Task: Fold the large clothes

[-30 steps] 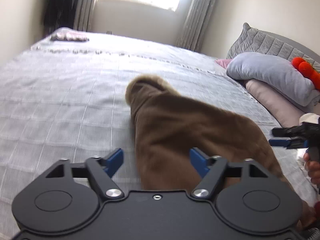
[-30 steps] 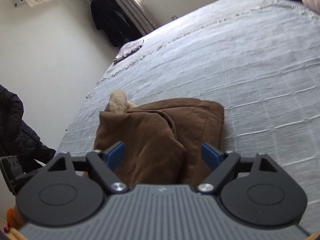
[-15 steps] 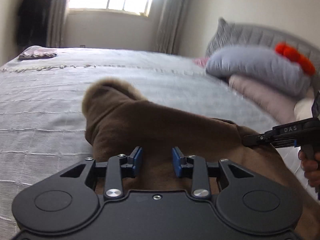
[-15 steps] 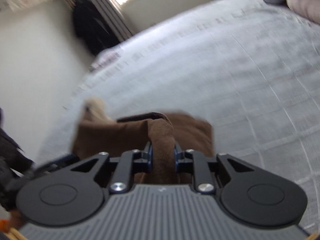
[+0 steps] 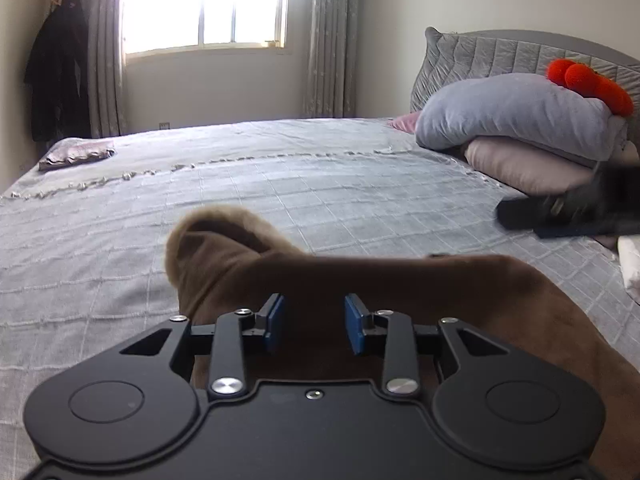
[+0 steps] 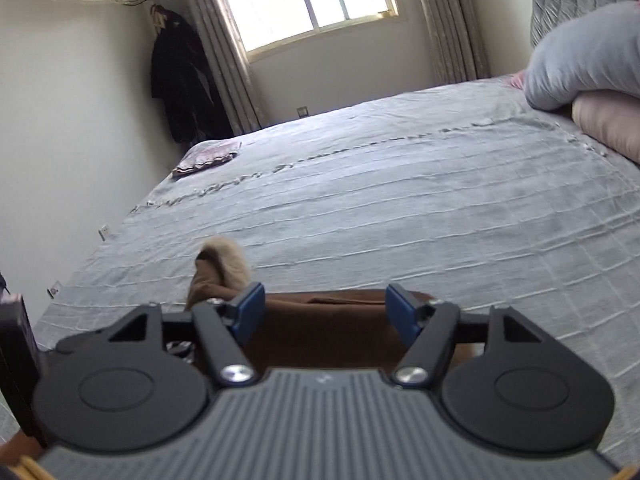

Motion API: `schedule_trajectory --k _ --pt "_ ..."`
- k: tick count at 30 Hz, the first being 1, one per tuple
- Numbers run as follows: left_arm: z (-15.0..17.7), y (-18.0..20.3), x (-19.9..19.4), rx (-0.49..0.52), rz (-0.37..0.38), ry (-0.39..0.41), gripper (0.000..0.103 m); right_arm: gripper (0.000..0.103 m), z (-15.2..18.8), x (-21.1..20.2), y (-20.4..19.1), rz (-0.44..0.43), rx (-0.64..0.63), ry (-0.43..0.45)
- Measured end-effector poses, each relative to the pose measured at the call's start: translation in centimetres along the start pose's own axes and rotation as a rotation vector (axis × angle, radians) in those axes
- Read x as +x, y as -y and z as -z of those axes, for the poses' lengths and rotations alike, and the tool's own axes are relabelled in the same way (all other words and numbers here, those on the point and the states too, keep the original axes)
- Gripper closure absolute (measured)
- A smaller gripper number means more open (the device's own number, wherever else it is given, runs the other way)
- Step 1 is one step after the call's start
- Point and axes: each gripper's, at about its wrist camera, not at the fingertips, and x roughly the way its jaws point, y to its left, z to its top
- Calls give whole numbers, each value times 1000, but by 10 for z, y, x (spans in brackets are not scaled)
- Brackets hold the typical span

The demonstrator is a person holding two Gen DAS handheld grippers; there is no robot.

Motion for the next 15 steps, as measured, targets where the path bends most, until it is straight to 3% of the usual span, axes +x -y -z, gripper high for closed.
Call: schedule_trajectory --k 4,6,9,15 --pt "-1 -5 21 48 -42 18 66 41 33 46 -5 191 -167 45" --pt "1 -5 34 82 -37 14 66 41 47 64 11 229 -199 33" --pt "8 -2 57 166 -75 14 66 37 54 79 34 217 -151 8" --pt "11 -6 91 172 -121 -11 64 32 59 103 55 189 -62 -34"
